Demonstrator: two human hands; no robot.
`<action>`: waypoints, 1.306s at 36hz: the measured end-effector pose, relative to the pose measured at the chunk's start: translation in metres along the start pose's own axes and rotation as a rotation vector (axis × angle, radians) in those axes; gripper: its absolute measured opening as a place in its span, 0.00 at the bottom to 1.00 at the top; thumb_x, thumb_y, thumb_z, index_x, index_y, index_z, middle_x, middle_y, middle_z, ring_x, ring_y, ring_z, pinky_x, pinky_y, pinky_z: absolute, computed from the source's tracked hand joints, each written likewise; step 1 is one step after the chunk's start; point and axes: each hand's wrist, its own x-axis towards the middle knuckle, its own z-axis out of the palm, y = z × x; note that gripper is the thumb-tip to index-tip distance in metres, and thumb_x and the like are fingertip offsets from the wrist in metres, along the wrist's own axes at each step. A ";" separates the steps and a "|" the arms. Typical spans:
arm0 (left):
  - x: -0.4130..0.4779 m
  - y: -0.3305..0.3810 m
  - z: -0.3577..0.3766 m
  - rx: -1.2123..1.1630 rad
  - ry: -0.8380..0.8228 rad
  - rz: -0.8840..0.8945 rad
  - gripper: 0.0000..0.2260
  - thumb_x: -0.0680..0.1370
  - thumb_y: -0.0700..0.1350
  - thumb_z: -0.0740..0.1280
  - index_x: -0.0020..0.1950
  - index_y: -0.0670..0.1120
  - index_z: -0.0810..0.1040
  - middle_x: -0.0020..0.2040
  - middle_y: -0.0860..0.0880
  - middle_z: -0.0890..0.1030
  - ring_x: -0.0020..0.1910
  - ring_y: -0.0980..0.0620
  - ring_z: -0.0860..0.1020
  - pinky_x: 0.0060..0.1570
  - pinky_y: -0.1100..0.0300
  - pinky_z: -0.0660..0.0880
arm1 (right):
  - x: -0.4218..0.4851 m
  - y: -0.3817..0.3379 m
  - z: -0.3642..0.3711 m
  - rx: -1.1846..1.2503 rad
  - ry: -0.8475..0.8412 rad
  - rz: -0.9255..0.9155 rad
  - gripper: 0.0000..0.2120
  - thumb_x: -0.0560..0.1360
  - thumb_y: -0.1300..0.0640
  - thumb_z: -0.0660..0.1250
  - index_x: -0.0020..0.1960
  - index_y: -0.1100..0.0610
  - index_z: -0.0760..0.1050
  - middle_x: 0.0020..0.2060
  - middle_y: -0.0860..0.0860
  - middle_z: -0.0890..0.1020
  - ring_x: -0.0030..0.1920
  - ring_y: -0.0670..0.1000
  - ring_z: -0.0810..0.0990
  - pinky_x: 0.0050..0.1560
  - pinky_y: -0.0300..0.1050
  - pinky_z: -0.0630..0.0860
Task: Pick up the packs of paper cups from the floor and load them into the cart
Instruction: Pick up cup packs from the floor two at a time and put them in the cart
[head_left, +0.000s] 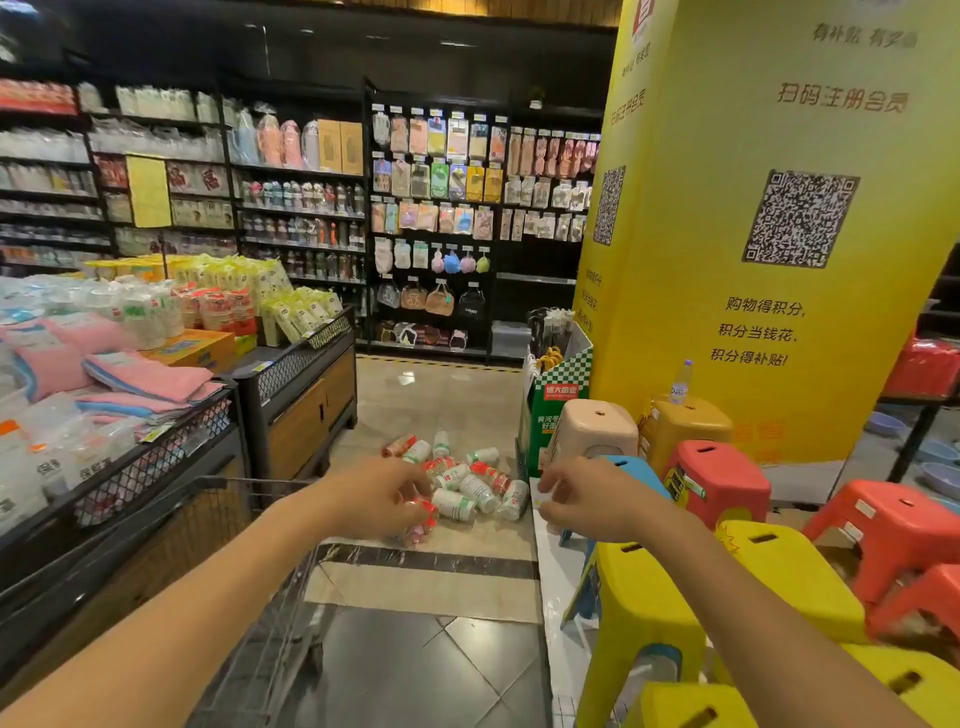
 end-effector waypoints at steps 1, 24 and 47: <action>0.003 0.001 0.000 -0.015 -0.001 -0.009 0.16 0.81 0.55 0.65 0.68 0.53 0.76 0.62 0.54 0.79 0.59 0.55 0.77 0.60 0.56 0.76 | 0.004 0.003 0.000 0.006 -0.002 0.000 0.18 0.78 0.44 0.67 0.66 0.47 0.77 0.54 0.47 0.84 0.50 0.47 0.82 0.55 0.49 0.82; 0.152 -0.113 -0.028 -0.053 0.022 -0.001 0.16 0.81 0.52 0.66 0.68 0.54 0.76 0.62 0.54 0.79 0.59 0.55 0.78 0.59 0.58 0.76 | 0.180 0.011 0.002 0.049 0.011 0.035 0.18 0.79 0.44 0.67 0.68 0.48 0.77 0.51 0.43 0.81 0.43 0.40 0.78 0.43 0.35 0.75; 0.385 -0.248 -0.044 -0.098 -0.048 -0.004 0.13 0.80 0.53 0.67 0.63 0.54 0.77 0.60 0.53 0.79 0.58 0.55 0.77 0.53 0.61 0.75 | 0.429 0.049 0.011 0.035 -0.068 0.036 0.20 0.80 0.44 0.66 0.69 0.49 0.76 0.57 0.48 0.84 0.52 0.48 0.83 0.53 0.45 0.82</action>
